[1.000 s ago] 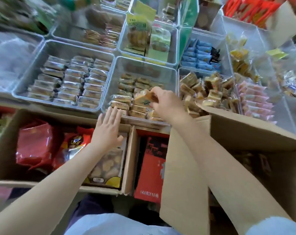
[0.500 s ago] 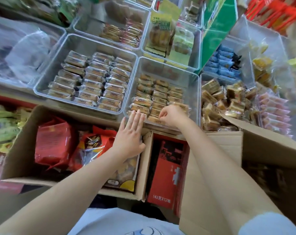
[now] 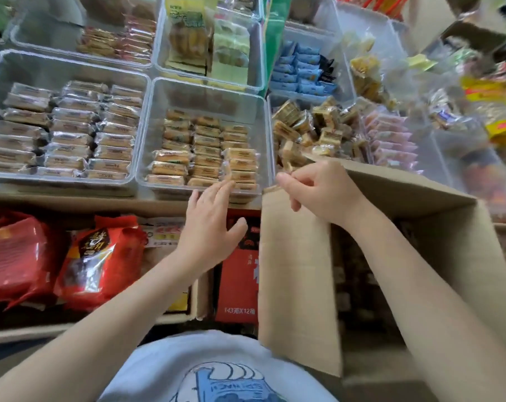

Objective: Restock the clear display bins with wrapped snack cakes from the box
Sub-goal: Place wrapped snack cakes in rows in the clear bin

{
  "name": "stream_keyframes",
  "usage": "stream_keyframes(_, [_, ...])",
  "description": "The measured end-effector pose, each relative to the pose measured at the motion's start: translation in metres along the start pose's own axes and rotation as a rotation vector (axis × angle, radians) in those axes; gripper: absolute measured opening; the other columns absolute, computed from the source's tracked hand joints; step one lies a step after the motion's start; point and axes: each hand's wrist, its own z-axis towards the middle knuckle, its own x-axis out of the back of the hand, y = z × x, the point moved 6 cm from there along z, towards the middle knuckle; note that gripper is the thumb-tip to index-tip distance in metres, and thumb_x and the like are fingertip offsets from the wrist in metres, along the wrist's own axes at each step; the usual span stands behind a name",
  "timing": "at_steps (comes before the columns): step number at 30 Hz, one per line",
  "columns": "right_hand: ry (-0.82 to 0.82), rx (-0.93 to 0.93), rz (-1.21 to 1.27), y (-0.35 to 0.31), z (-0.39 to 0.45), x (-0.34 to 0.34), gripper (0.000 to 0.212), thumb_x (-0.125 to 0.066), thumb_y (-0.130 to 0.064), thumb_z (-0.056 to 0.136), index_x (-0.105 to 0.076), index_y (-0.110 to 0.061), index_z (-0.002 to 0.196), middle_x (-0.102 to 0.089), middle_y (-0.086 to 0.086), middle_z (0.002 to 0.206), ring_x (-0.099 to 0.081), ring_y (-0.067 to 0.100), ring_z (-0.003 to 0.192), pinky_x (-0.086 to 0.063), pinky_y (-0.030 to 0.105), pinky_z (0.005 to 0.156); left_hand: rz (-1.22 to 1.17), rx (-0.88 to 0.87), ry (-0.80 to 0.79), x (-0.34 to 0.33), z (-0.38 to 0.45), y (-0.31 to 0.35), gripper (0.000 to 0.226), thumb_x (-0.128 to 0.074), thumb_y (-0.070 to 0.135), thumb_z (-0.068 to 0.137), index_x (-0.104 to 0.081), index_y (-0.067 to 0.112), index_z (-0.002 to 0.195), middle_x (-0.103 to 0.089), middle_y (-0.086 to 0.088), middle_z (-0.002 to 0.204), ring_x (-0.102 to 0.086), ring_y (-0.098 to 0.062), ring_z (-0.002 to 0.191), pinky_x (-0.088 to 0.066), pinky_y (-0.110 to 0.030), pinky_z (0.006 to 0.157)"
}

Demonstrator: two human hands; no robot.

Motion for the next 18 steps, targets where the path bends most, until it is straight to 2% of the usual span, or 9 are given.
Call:
stream_keyframes(1, [0.048, -0.019, 0.037, 0.015, -0.022, 0.014, 0.051, -0.055, -0.023, 0.102, -0.063, -0.015, 0.052, -0.059, -0.005, 0.048, -0.058, 0.009, 0.048, -0.042, 0.010, 0.058, -0.134, -0.100, 0.032, -0.003, -0.011, 0.037, 0.064, -0.052, 0.040, 0.095, -0.035, 0.019, 0.153, -0.038, -0.001, 0.157, -0.024, -0.012, 0.147, -0.012, -0.043, 0.125])
stream_keyframes(3, [0.141, -0.106, 0.076, 0.055, -0.058, 0.034, 0.054, -0.055, -0.023, 0.102, -0.062, -0.013, 0.049, -0.059, 0.000, 0.047, -0.060, 0.012, 0.050, -0.046, 0.016, 0.064, -0.289, -0.306, -0.021, -0.017, -0.034, 0.104, 0.054, -0.050, 0.039, 0.094, -0.044, 0.023, 0.146, -0.049, 0.004, 0.146, -0.036, -0.009, 0.140, -0.024, -0.041, 0.123])
stream_keyframes(4, [0.168, -0.169, 0.094, 0.078, -0.071, 0.040, 0.054, -0.054, -0.024, 0.102, -0.062, -0.012, 0.049, -0.060, 0.001, 0.048, -0.060, 0.012, 0.051, -0.046, 0.020, 0.067, -0.292, -0.405, -0.072, -0.028, -0.042, 0.132, 0.050, -0.050, 0.037, 0.095, -0.047, 0.025, 0.143, -0.052, 0.006, 0.142, -0.038, -0.008, 0.137, -0.021, -0.037, 0.123])
stream_keyframes(6, [0.147, -0.295, 0.104, 0.123, -0.085, 0.039, 0.054, -0.053, -0.028, 0.101, -0.061, -0.009, 0.051, -0.062, 0.005, 0.052, -0.061, 0.015, 0.055, -0.047, 0.027, 0.069, -0.199, -0.509, -0.172, -0.057, -0.048, 0.162, 0.045, -0.050, 0.037, 0.096, -0.050, 0.029, 0.140, -0.057, 0.008, 0.136, -0.040, -0.005, 0.134, -0.003, -0.027, 0.125])
stream_keyframes(7, [0.092, -0.355, 0.066, 0.144, -0.089, 0.033, 0.053, -0.053, -0.030, 0.101, -0.061, -0.008, 0.053, -0.062, 0.006, 0.055, -0.061, 0.017, 0.057, -0.048, 0.029, 0.068, -0.113, -0.532, -0.188, -0.071, -0.047, 0.169, 0.043, -0.049, 0.039, 0.096, -0.054, 0.030, 0.137, -0.060, 0.009, 0.133, -0.042, -0.005, 0.133, 0.005, -0.026, 0.124])
stream_keyframes(9, [-0.092, -0.438, -0.131, 0.192, -0.088, 0.011, 0.044, -0.056, -0.033, 0.099, -0.062, -0.012, 0.061, -0.063, 0.002, 0.063, -0.060, 0.017, 0.062, -0.047, 0.030, 0.063, 0.048, -0.544, -0.187, -0.095, -0.042, 0.171, 0.036, -0.050, 0.040, 0.094, -0.065, 0.030, 0.125, -0.067, 0.010, 0.121, -0.051, -0.011, 0.124, 0.009, -0.030, 0.124])
stream_keyframes(12, [-0.408, -0.467, -0.418, 0.261, -0.090, -0.045, 0.019, -0.059, -0.033, 0.097, -0.070, -0.017, 0.096, -0.069, 0.001, 0.096, -0.062, 0.018, 0.083, -0.046, 0.028, 0.067, 0.129, -0.501, -0.175, -0.108, -0.035, 0.166, 0.034, -0.051, 0.037, 0.092, -0.074, 0.027, 0.115, -0.071, 0.010, 0.108, -0.058, -0.013, 0.107, 0.003, -0.034, 0.125])
stream_keyframes(15, [-0.626, -0.375, -0.557, 0.302, -0.099, -0.095, 0.027, -0.056, -0.024, 0.099, -0.062, -0.015, 0.123, -0.064, 0.010, 0.124, -0.063, 0.027, 0.107, -0.047, 0.032, 0.079, 0.182, -0.494, -0.129, -0.106, -0.038, 0.166, 0.036, -0.049, 0.037, 0.091, -0.075, 0.026, 0.113, -0.071, 0.009, 0.103, -0.057, -0.012, 0.100, -0.002, -0.039, 0.126])
stream_keyframes(18, [-0.780, -0.275, -0.726, 0.319, -0.107, -0.128, 0.038, -0.052, -0.016, 0.100, -0.052, -0.010, 0.138, -0.054, 0.014, 0.140, -0.054, 0.032, 0.126, -0.046, 0.040, 0.098, 0.211, -0.452, -0.123, -0.107, -0.042, 0.161, 0.039, -0.045, 0.038, 0.092, -0.076, 0.027, 0.112, -0.069, 0.010, 0.101, -0.056, -0.011, 0.102, -0.003, -0.051, 0.125])
